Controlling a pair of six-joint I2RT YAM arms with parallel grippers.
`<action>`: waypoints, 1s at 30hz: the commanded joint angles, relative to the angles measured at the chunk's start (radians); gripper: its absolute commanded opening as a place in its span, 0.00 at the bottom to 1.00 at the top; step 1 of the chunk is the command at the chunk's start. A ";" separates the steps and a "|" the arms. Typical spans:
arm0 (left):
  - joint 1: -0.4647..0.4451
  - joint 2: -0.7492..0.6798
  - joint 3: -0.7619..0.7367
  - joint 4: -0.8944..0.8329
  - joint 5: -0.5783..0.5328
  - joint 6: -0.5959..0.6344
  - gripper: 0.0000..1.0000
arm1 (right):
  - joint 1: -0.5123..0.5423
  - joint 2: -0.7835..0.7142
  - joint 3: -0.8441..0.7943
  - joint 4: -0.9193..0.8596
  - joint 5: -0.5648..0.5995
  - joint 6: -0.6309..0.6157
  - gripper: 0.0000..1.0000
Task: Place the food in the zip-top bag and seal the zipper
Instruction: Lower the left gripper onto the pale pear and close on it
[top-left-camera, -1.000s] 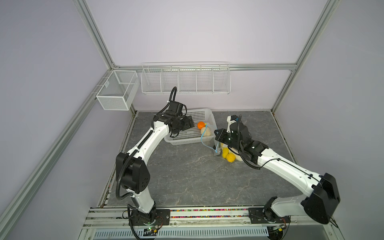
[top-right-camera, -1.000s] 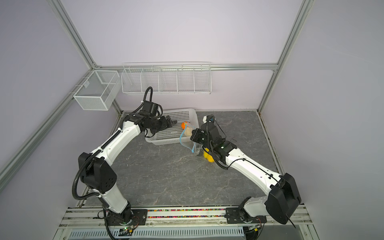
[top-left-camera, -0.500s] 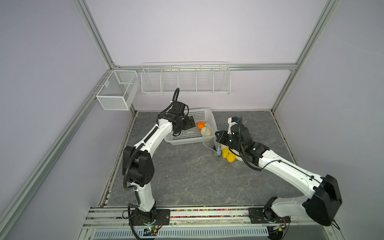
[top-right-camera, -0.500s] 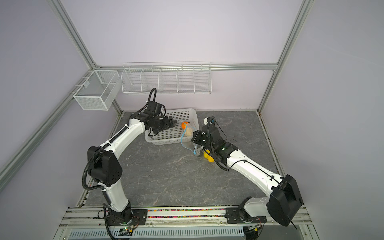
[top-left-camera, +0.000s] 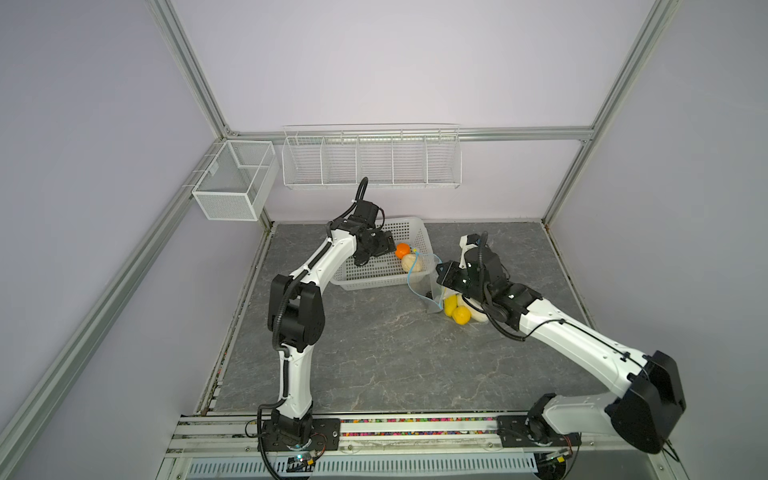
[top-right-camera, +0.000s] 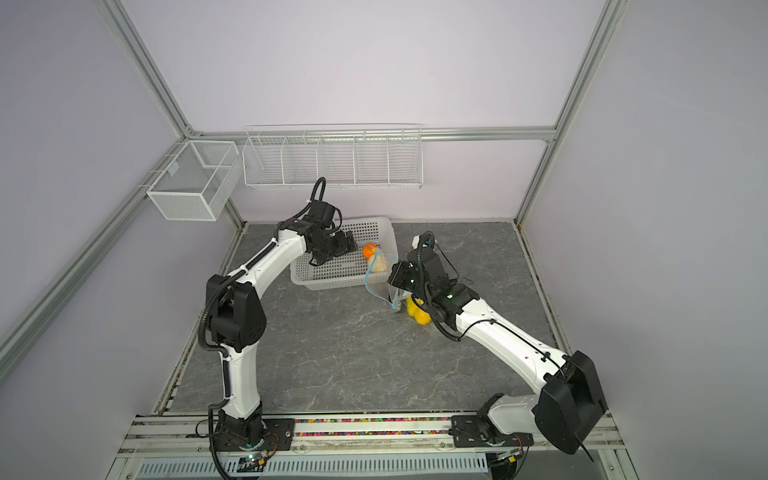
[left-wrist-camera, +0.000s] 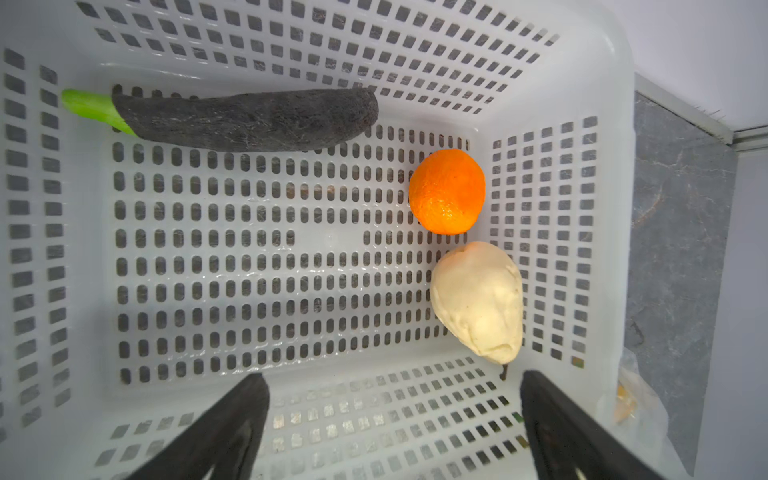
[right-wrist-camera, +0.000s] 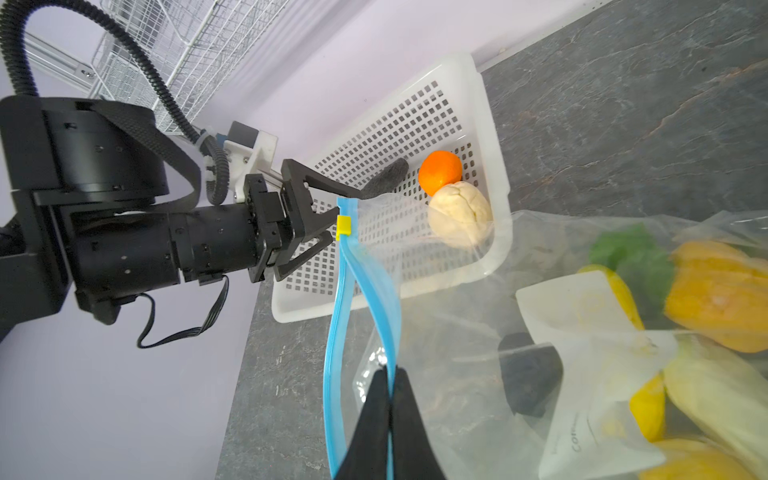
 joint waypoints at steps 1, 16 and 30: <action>-0.017 0.045 0.081 -0.057 0.012 0.011 0.94 | -0.021 -0.045 -0.019 -0.027 0.026 -0.022 0.06; -0.120 0.231 0.310 -0.187 0.026 0.028 0.95 | -0.057 -0.041 -0.013 -0.029 0.008 -0.025 0.06; -0.144 0.388 0.487 -0.270 -0.013 0.048 1.00 | -0.060 -0.036 -0.016 -0.012 -0.006 -0.021 0.06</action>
